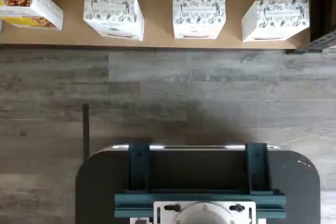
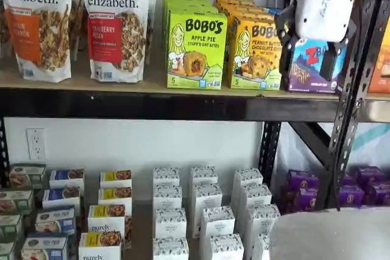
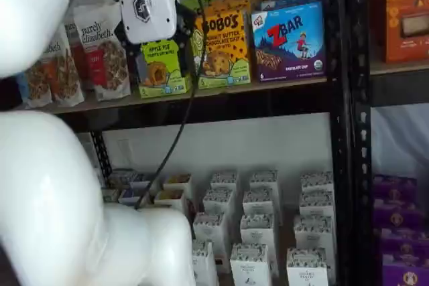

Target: Pick the green box on the top shelf, the fourth from the left

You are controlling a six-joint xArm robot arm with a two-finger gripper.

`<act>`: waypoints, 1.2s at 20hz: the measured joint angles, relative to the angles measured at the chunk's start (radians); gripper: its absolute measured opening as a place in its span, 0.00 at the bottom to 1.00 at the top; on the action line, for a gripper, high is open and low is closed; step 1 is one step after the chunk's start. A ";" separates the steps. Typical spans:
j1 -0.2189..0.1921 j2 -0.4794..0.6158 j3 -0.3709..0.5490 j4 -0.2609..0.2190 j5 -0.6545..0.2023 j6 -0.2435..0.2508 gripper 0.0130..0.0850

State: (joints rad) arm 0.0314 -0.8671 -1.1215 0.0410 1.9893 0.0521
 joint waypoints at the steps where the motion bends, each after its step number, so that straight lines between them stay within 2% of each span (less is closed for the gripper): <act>1: -0.011 -0.007 0.006 0.011 -0.011 -0.006 1.00; 4: -0.034 -0.020 0.017 0.037 -0.033 -0.020 1.00; 11: -0.018 -0.026 0.022 0.027 -0.043 -0.009 1.00; 16: 0.027 -0.028 0.026 0.011 -0.060 0.029 1.00; 21: 0.086 -0.013 0.028 0.021 -0.083 0.090 1.00; 24: 0.137 0.008 0.022 0.018 -0.093 0.139 1.00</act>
State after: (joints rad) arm 0.1679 -0.8589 -1.0995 0.0589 1.8968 0.1908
